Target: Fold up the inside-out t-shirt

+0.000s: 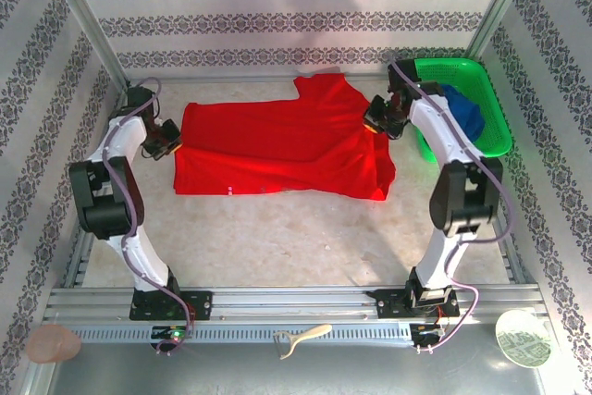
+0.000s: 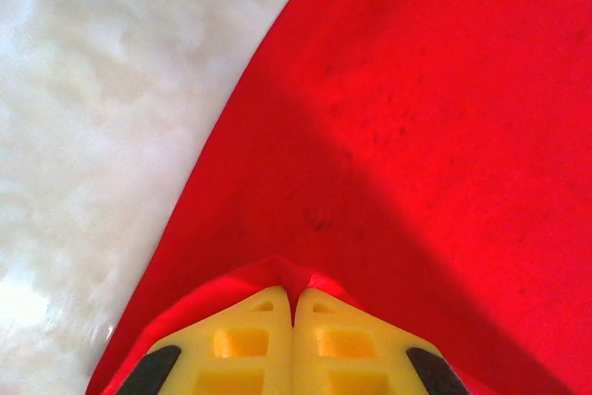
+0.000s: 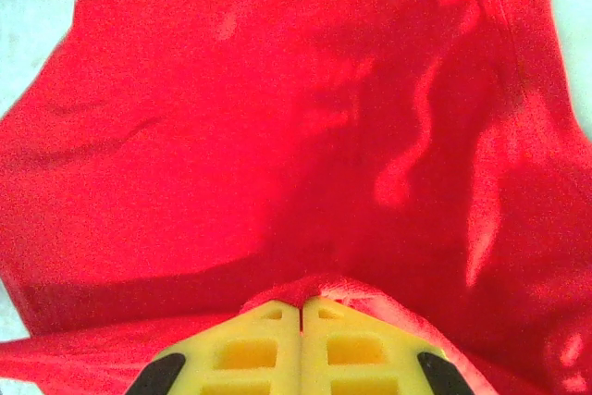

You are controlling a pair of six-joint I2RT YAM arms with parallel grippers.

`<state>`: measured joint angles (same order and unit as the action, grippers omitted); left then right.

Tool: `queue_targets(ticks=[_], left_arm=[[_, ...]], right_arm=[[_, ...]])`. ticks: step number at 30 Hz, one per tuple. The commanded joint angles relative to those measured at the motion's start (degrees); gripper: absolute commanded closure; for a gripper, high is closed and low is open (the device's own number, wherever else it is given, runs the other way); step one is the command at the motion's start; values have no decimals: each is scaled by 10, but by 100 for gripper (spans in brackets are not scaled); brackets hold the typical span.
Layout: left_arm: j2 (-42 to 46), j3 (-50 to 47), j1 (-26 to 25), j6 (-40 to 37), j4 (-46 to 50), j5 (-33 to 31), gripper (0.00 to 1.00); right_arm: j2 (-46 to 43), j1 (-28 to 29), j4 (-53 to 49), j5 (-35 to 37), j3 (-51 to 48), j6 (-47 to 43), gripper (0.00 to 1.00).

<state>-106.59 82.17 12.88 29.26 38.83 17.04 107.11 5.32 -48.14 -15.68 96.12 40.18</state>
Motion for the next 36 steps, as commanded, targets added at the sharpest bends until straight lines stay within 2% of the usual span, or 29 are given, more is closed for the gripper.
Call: queue_targets(ticks=[1,3,4,5,7,9,12,16,20,23,27,30,32,35,36], left_arm=[[-43,44,7,7,-15,8,90],[-66,67,8,4,-22,22,72],[-73,76,7,5,-26,29,60],[-77,84,8,5,-29,37,52],[-73,98,7,1,-32,48,41],[-52,91,8,2,-46,47,36],[-16,76,7,4,-37,56,34],[48,-2,-11,22,-36,95,33],[90,-92,-37,26,-60,118,32],[94,-144,-43,39,-95,130,32],[73,-162,-48,37,-110,137,32],[57,-168,-50,38,-112,141,32],[50,-178,-50,44,-121,141,32],[44,-195,-49,52,-127,125,32],[42,-198,-50,54,-124,117,32]], right_arm=[[55,-9,13,25,78,-15,99],[80,-10,-1,48,120,-29,59],[81,-11,-10,54,128,-35,50],[74,-11,-14,55,125,-41,47],[41,-8,-15,57,91,-49,45],[-5,-3,-10,59,25,-50,43],[-83,7,17,62,-103,-47,38],[-147,14,53,63,-240,-35,36],[-156,23,78,58,-305,-26,36],[-136,36,89,59,-316,-23,36],[-95,43,94,76,-304,-21,38],[-67,41,93,90,-289,-14,44],[-54,38,89,95,-283,-6,61],[-53,33,84,102,-289,6,97],[-57,31,79,107,-292,11,100]])
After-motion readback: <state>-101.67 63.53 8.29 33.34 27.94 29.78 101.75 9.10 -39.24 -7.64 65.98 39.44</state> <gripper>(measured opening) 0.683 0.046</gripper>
